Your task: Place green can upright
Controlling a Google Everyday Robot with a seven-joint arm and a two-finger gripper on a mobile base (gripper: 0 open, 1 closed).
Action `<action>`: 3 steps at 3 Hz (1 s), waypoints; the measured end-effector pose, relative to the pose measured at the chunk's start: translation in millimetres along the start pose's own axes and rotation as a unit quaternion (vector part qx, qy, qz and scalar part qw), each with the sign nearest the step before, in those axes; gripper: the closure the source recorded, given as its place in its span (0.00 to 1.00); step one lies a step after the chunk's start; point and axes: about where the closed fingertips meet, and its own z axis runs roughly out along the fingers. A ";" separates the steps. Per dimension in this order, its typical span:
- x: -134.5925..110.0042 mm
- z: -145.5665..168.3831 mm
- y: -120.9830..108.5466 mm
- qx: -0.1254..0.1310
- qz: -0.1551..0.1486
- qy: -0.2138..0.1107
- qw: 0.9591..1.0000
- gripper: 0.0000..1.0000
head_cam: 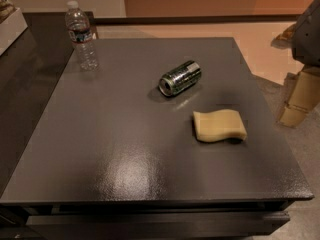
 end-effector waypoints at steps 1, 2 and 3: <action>0.0 0.0 0.0 0.000 0.000 0.000 1.000 0.00; -8.2 7.1 -3.1 0.014 -0.019 0.021 0.999 0.00; -25.6 23.8 -17.0 0.023 -0.063 0.041 0.997 0.00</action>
Offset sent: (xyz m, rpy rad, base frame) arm 0.0188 0.0203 -0.0167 -0.1560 -0.0348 0.0565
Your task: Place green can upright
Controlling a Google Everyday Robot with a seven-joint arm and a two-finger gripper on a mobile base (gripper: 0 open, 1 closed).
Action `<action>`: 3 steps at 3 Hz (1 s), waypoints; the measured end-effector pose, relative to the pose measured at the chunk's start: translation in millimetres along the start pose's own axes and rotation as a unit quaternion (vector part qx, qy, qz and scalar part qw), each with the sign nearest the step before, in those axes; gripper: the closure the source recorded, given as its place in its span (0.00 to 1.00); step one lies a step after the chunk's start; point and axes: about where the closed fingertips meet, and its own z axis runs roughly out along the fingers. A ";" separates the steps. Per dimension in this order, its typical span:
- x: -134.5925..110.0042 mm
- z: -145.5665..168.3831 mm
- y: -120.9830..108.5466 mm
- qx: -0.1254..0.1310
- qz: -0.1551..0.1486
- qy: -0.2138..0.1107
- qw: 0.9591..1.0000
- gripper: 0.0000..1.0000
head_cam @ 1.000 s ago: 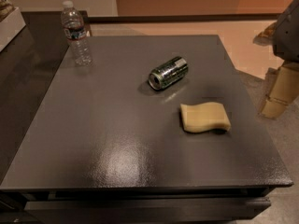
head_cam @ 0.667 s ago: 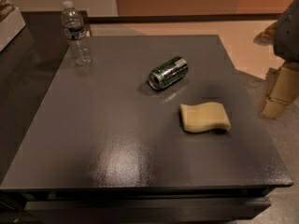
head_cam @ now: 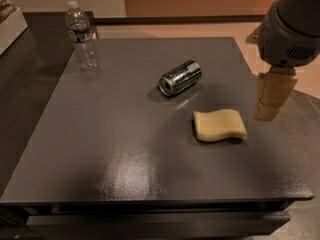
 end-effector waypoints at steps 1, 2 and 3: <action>-23.1 21.3 -21.6 -0.012 -0.048 -0.002 0.999 0.00; -46.7 45.0 -49.5 -0.037 -0.092 -0.027 0.995 0.00; -69.9 67.9 -73.9 -0.063 -0.138 -0.065 0.986 0.00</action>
Offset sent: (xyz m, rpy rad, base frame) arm 0.1157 0.0640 -0.0357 0.0487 0.1166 0.3298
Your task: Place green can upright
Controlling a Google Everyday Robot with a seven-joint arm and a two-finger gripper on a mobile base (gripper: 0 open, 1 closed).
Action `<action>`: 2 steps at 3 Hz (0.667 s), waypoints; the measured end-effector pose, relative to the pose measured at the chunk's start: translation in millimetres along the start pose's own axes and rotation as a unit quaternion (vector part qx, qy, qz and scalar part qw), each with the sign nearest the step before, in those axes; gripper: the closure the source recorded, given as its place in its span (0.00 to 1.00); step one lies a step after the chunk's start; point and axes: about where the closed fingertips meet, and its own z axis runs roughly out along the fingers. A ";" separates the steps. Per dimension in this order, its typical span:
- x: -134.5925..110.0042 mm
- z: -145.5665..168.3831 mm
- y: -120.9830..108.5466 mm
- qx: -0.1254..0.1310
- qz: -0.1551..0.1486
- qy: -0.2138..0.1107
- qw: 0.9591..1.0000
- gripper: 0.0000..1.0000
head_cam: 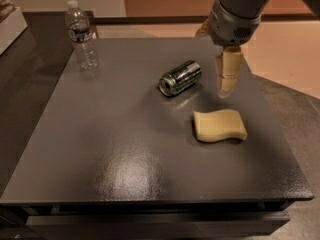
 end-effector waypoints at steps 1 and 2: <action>-16.5 20.5 -22.8 -0.014 -0.054 -0.033 0.998 0.00; -35.4 36.5 -34.5 -0.021 -0.118 -0.047 0.992 0.00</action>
Offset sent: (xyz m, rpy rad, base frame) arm 0.0385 0.0676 -0.0342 0.0201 0.0331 0.4276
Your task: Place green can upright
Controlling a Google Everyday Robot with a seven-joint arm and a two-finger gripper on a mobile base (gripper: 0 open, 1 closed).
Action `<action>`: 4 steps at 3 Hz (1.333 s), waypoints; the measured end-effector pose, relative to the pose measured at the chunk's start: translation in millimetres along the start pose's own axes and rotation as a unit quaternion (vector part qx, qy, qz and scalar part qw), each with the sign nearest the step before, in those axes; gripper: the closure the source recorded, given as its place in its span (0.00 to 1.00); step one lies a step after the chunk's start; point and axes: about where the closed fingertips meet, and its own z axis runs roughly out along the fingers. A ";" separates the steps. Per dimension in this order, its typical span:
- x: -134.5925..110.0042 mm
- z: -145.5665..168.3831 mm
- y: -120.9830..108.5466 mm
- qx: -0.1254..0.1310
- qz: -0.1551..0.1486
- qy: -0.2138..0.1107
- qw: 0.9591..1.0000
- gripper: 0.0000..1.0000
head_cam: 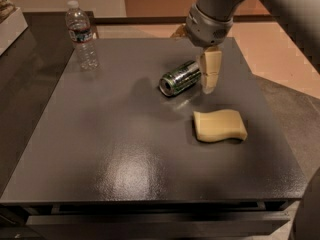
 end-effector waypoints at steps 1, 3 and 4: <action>-7.7 17.9 -7.7 -0.012 -0.047 0.011 0.999 0.00; 2.2 58.5 -9.0 -0.053 -0.086 0.061 0.993 0.00; 7.2 67.5 -7.9 -0.067 -0.092 0.076 0.991 0.17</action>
Offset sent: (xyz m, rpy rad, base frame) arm 0.0142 0.0147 -0.0616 -0.2287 0.0207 0.1911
